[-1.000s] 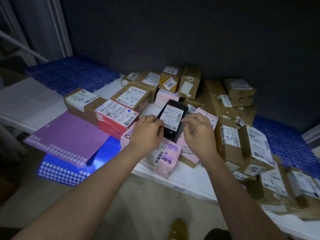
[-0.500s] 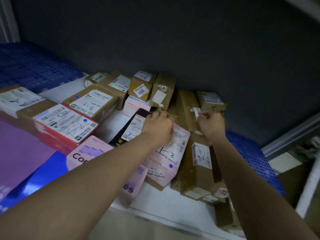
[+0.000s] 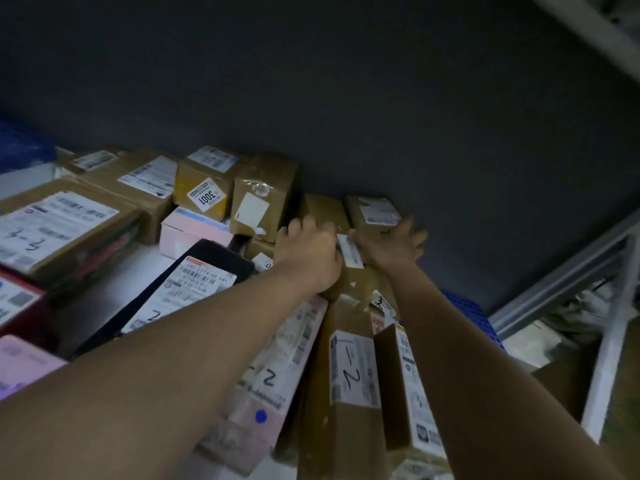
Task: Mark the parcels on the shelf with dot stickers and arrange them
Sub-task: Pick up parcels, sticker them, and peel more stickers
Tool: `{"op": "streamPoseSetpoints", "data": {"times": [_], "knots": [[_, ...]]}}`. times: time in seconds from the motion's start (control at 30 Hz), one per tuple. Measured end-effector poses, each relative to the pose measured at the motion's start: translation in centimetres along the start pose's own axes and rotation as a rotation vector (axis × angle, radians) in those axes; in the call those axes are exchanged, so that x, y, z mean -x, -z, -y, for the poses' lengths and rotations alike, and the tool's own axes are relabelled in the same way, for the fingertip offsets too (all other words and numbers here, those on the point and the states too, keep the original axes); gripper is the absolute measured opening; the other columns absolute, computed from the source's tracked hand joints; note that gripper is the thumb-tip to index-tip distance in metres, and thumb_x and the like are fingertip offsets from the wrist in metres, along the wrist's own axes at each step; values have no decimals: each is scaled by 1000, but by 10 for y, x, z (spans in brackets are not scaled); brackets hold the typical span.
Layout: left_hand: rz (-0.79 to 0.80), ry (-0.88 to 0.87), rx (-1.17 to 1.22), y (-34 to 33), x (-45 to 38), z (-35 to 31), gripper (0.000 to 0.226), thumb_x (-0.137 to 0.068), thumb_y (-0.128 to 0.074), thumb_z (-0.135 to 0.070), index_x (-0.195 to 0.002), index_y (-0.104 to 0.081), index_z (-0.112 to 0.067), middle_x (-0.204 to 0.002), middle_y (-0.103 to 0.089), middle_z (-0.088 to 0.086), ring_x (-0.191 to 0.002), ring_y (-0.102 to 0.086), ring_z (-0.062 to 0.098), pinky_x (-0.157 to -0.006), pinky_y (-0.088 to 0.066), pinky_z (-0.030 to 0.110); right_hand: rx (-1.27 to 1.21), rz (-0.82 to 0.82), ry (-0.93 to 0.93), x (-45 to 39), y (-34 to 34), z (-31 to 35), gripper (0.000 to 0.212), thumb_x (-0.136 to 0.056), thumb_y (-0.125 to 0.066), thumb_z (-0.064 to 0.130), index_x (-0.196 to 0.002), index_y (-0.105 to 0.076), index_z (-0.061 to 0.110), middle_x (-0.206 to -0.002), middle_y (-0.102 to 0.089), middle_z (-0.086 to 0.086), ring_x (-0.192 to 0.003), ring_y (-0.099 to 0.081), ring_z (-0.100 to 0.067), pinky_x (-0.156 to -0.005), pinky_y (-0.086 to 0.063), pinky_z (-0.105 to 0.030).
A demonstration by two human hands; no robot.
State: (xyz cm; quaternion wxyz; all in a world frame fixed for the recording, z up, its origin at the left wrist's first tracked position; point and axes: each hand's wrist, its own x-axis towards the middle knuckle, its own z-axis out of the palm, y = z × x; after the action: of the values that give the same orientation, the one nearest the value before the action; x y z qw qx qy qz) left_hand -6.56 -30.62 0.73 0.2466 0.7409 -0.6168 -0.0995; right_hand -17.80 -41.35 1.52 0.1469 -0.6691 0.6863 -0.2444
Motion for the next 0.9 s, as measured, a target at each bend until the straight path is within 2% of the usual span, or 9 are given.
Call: {"op": "streamPoseSetpoints", "data": {"times": [0.1,0.23,0.33,0.43,0.53,0.63,0.77,0.83,0.9], "knots": [[14,19,-8,-4,-17,6,41,-96,-42,-32,-131,-41,-11,-136,-38,16,-128,-33,34,-107,-30,44,40,19,-27,-18,-9,0,119,-70,-75,55,-151,6,22,-156,6,-17,-142,-7,-41,-115,-18,-50],[18,8,-18,-6,-26,11,42,-96,-43,-31,-132,-40,-9,-137,-38,16,-128,-33,34,-104,-32,43,5,3,-22,-28,-16,-4,118,-73,-74,50,-151,9,20,-152,-3,-18,-137,-19,-42,-110,-27,-49],[-3,5,28,-7,-24,13,42,-96,-44,-30,-133,-40,-10,-136,-39,15,-127,-35,33,-101,-34,42,-53,-110,29,-23,-13,-2,113,-74,-74,41,-151,5,14,-148,-11,-20,-132,-23,-44,-106,-31,-47],[-30,17,117,-2,-17,11,40,-96,-45,-31,-132,-41,-13,-133,-41,12,-125,-38,32,-98,-37,41,-112,-279,161,-10,-1,4,117,-69,-78,43,-151,-1,11,-146,-14,-21,-133,-22,-44,-109,-31,-51],[-91,63,289,10,-7,7,39,-99,-40,-36,-129,-46,-13,-129,-48,13,-119,-45,31,-98,-40,43,-224,-319,248,17,19,19,118,-68,-80,44,-151,-2,15,-149,-14,-16,-136,-20,-38,-108,-32,-48],[-63,155,605,34,13,7,53,-98,-29,-51,-133,-46,-15,-130,-53,10,-119,-50,28,-99,-41,42,-372,-294,321,62,35,36,120,-65,-83,42,-151,-3,17,-150,-14,-12,-139,-20,-33,-110,-30,-43],[45,246,923,68,58,24,80,-82,-26,-79,-143,-36,-27,-139,-50,1,-124,-50,23,-105,-39,44,-501,-186,394,139,36,49,121,-63,-86,40,-151,-4,28,-148,-16,-6,-138,-25,-24,-109,-34,-40],[54,289,1038,83,84,36,83,-79,-33,-80,-144,-32,-28,-137,-53,-1,-120,-53,22,-98,-45,40,-534,-108,419,177,32,53,120,-63,-86,38,-150,-3,33,-147,-15,0,-136,-28,-19,-105,-35,-34],[59,322,1118,98,111,47,79,-81,-42,-74,-142,-32,-26,-133,-55,-2,-114,-57,19,-81,-50,31,-562,-46,430,211,30,57,121,-64,-86,36,-150,-1,36,-148,-13,3,-134,-25,-12,-100,-29,-26]]}}
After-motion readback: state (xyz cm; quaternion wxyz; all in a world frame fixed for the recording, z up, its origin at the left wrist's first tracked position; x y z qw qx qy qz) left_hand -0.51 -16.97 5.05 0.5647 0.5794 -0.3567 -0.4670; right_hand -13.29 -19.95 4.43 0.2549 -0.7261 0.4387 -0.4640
